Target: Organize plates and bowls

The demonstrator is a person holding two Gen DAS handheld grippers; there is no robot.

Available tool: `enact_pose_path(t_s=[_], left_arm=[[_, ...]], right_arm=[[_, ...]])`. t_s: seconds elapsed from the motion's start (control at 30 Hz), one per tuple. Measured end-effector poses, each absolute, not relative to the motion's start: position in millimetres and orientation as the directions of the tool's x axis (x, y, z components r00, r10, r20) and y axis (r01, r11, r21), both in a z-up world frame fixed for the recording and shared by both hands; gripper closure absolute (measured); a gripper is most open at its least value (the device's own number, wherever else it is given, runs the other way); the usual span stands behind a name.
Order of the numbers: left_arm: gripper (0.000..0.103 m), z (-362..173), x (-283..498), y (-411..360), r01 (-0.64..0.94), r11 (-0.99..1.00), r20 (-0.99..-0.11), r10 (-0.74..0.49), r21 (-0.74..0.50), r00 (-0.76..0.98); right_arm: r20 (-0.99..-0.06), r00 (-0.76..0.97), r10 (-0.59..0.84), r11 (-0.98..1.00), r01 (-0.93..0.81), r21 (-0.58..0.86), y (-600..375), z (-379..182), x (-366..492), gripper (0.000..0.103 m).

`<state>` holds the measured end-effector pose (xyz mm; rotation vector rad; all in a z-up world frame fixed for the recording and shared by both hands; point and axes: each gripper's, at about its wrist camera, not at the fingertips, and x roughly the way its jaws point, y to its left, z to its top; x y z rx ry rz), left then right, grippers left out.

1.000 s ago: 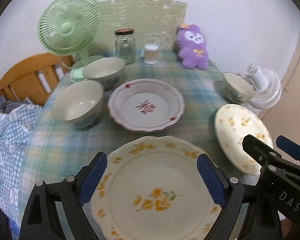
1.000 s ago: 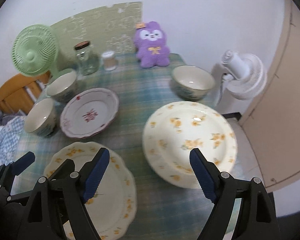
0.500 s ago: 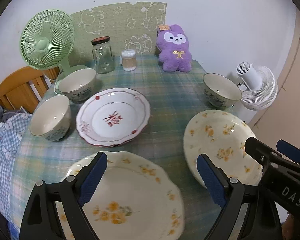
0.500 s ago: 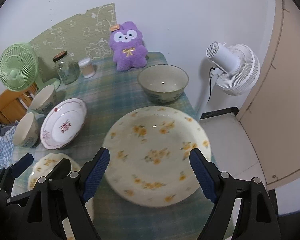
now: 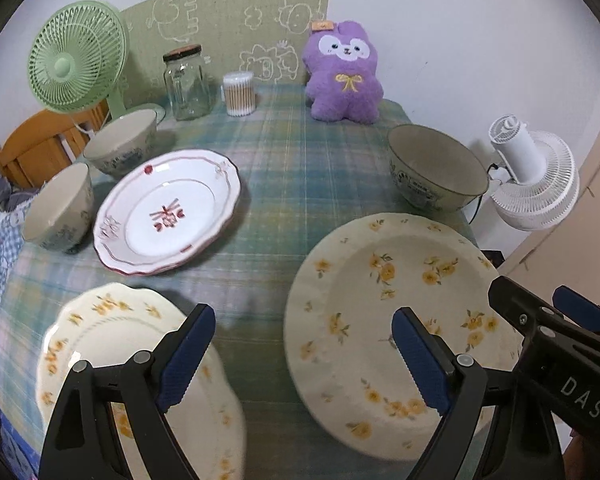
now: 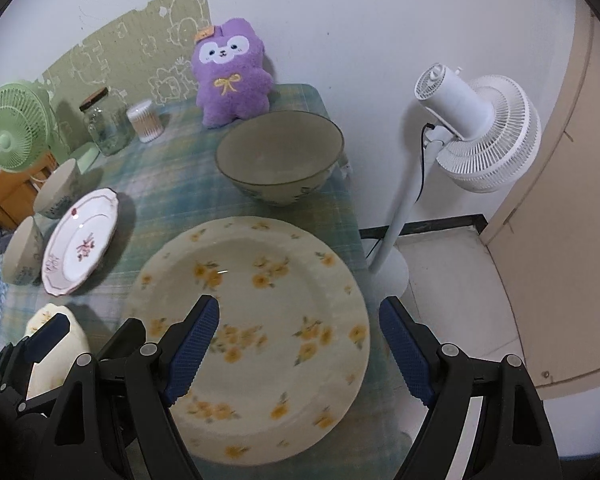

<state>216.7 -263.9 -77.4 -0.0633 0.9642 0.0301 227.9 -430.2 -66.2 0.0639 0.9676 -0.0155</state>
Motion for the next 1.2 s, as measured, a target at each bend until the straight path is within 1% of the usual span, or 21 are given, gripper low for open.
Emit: enact_pose_path(t_s=[0.2,0.47,0.53,0.63,0.73,0.87,1.0,1.13,1.2], left_arm=[[0.013,-97.9,229.9,-275.2,-0.103,0.994,-0.835,0.021,-0.042,0.551],[0.024,-116.9,242.3,-280.3,-0.136,0.99,-0.851,0.041,-0.037,0.523],[0.026,-120.9,243.4,-281.2,-0.14,0.99,-0.857,0.043,-0.034,0.514],[0.033,-126.6,245.5,-282.8,-0.139,0.989,-0.867,0.032,-0.043,0.497],[0.035,-129.1,246.0,-285.3,-0.144,0.989,-0.869,0.05,-0.024,0.492],[0.036,-132.5,249.4,-285.3,-0.15,0.989,-0.88,0.058,-0.015,0.472],[0.036,-132.0,249.8,-284.7,-0.159,0.987,-0.879,0.063,-0.015,0.473],[0.035,-132.6,249.5,-286.1,-0.155,0.988,-0.876,0.069,-0.007,0.478],[0.035,-132.6,248.9,-286.0,-0.15,0.989,-0.875,0.068,-0.006,0.479]], right_arm=[[-0.832,0.554,0.034,0.999,0.015,0.051,-441.7,-84.3,247.3,0.018],[-0.846,0.529,0.061,0.998,-0.021,0.059,-445.4,-103.6,267.1,0.019],[-0.853,0.518,0.067,0.998,-0.025,0.063,-445.9,-108.5,270.4,0.019],[-0.86,0.505,0.072,0.997,-0.034,0.063,-445.4,-114.0,273.3,0.019],[-0.865,0.496,0.078,0.997,-0.046,0.064,-447.0,-119.0,276.6,0.019],[-0.873,0.478,0.096,0.995,-0.06,0.077,-447.7,-125.2,280.7,0.024],[-0.876,0.471,0.109,0.994,-0.065,0.089,-447.8,-128.0,283.8,0.026],[-0.888,0.441,0.133,0.991,-0.055,0.122,-448.5,-133.6,287.3,0.034],[-0.891,0.439,0.117,0.993,-0.05,0.106,-447.2,-134.3,286.9,0.036]])
